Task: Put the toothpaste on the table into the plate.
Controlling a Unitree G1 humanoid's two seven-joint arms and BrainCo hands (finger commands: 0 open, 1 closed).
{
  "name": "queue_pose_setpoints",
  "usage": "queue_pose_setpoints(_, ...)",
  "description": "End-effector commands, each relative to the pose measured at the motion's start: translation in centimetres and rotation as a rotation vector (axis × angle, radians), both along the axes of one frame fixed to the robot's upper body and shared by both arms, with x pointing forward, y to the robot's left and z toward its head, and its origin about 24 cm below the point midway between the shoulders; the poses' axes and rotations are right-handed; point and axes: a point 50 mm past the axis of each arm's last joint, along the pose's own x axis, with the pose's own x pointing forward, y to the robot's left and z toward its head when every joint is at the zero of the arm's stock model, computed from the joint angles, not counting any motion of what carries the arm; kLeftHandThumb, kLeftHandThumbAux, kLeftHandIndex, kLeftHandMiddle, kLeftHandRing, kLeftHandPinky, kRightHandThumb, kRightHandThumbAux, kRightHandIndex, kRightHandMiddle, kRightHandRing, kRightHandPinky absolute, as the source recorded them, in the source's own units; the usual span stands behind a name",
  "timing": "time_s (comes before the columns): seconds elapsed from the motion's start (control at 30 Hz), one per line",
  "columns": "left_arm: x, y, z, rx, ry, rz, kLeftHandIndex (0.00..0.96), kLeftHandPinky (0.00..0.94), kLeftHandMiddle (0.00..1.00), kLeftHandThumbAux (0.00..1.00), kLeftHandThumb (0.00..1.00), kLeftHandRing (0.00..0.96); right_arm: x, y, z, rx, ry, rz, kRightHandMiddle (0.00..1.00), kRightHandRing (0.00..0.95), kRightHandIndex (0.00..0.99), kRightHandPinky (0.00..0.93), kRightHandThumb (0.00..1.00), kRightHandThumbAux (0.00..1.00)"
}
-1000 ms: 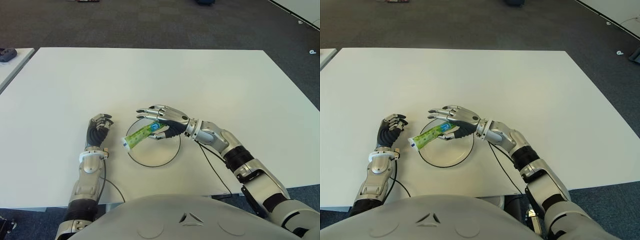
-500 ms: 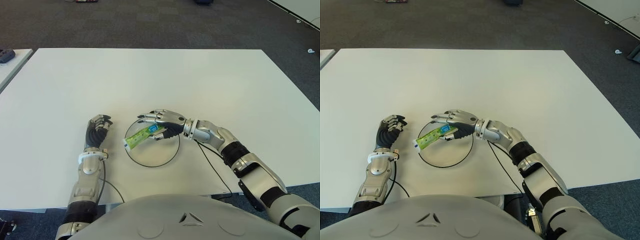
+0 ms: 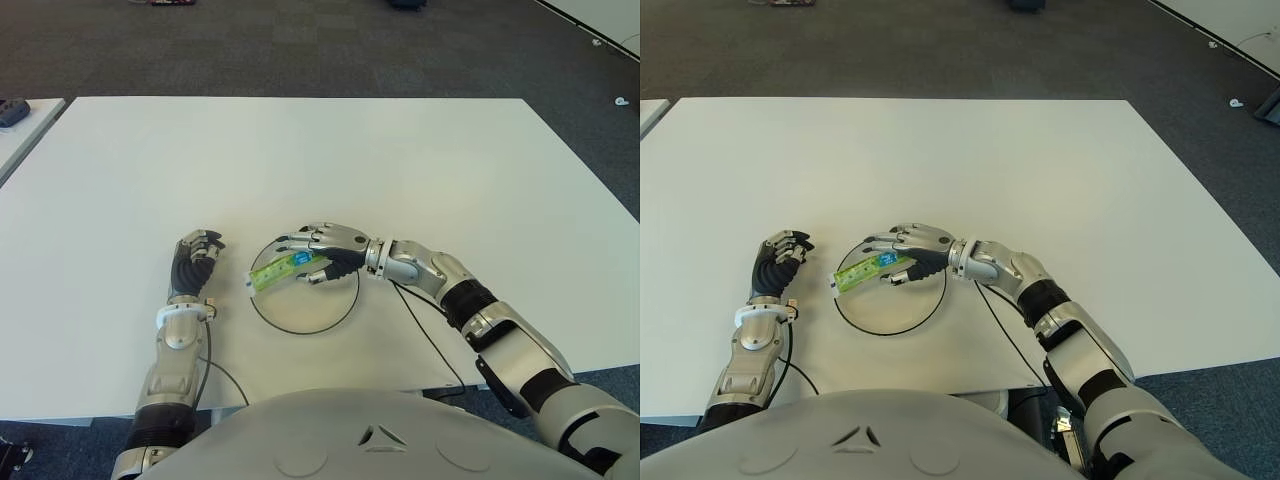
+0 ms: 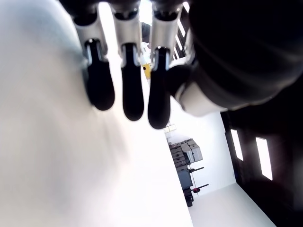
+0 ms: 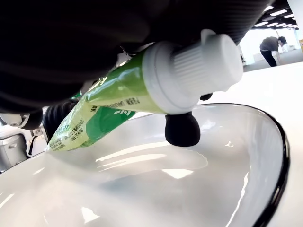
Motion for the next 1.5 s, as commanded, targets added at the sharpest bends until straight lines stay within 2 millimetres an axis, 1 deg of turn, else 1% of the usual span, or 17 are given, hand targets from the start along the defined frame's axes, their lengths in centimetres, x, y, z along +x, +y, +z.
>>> queue_pose_setpoints(0.03, -0.7, -0.05, -0.85, -0.001, 0.054, 0.016, 0.427, 0.325, 0.516, 0.723, 0.706, 0.443, 0.49, 0.16, 0.07, -0.039, -0.015, 0.0, 0.0, 0.0, 0.0, 0.0, 0.437, 0.146)
queue_pose_setpoints(0.3, -0.65, -0.06, -0.83, 0.0, 0.052, 0.012, 0.428, 0.342, 0.528, 0.722, 0.707, 0.455, 0.56, 0.1, -0.19, -0.068, -0.022, -0.005, 0.0, 0.0, 0.0, 0.0, 0.453, 0.158)
queue_pose_setpoints(0.73, -0.61, -0.04, -0.82, 0.002, 0.05, 0.006, 0.428, 0.337, 0.53, 0.723, 0.706, 0.458, 0.49, -0.09, -0.23, -0.079, -0.053, -0.009, 0.0, 0.0, 0.0, 0.0, 0.499, 0.196)
queue_pose_setpoints(1.0, -0.67, -0.03, -0.84, 0.006, 0.052, 0.007, 0.428, 0.326, 0.533, 0.722, 0.706, 0.456, 0.38, -0.11, -0.05, -0.062, -0.079, -0.004, 0.0, 0.0, 0.0, 0.0, 0.493, 0.193)
queue_pose_setpoints(1.13, -0.68, -0.02, -0.82, 0.005, 0.051, 0.007, 0.428, 0.347, 0.545, 0.721, 0.707, 0.463, 0.35, -0.01, 0.13, -0.023, -0.101, 0.004, 0.0, 0.0, 0.0, 0.0, 0.435, 0.227)
queue_pose_setpoints(1.23, -0.69, -0.01, -0.82, 0.005, 0.052, 0.007, 0.428, 0.347, 0.547, 0.721, 0.707, 0.464, 0.37, 0.11, 0.12, -0.005, -0.12, 0.012, 0.0, 0.0, 0.0, 0.0, 0.411, 0.25)
queue_pose_setpoints(1.33, -0.69, 0.0, -0.83, 0.004, 0.053, 0.008, 0.428, 0.353, 0.541, 0.721, 0.707, 0.463, 0.41, 0.18, 0.04, 0.007, -0.13, 0.017, 0.001, 0.008, 0.0, 0.0, 0.368, 0.319)
queue_pose_setpoints(1.4, -0.69, 0.01, -0.83, 0.002, 0.053, 0.008, 0.428, 0.356, 0.538, 0.721, 0.706, 0.463, 0.41, 0.18, 0.0, 0.013, -0.133, 0.02, 0.003, 0.016, 0.0, 0.0, 0.355, 0.341)
queue_pose_setpoints(1.43, -0.69, 0.01, -0.83, 0.0, 0.052, 0.008, 0.428, 0.364, 0.537, 0.721, 0.706, 0.464, 0.41, 0.18, -0.01, 0.017, -0.135, 0.022, 0.057, 0.043, 0.0, 0.0, 0.343, 0.369)
queue_pose_setpoints(1.5, -0.68, 0.02, -0.82, -0.005, 0.051, 0.007, 0.428, 0.371, 0.536, 0.721, 0.706, 0.466, 0.44, 0.2, -0.03, 0.02, -0.138, 0.024, 0.107, 0.071, 0.0, 0.0, 0.324, 0.403)
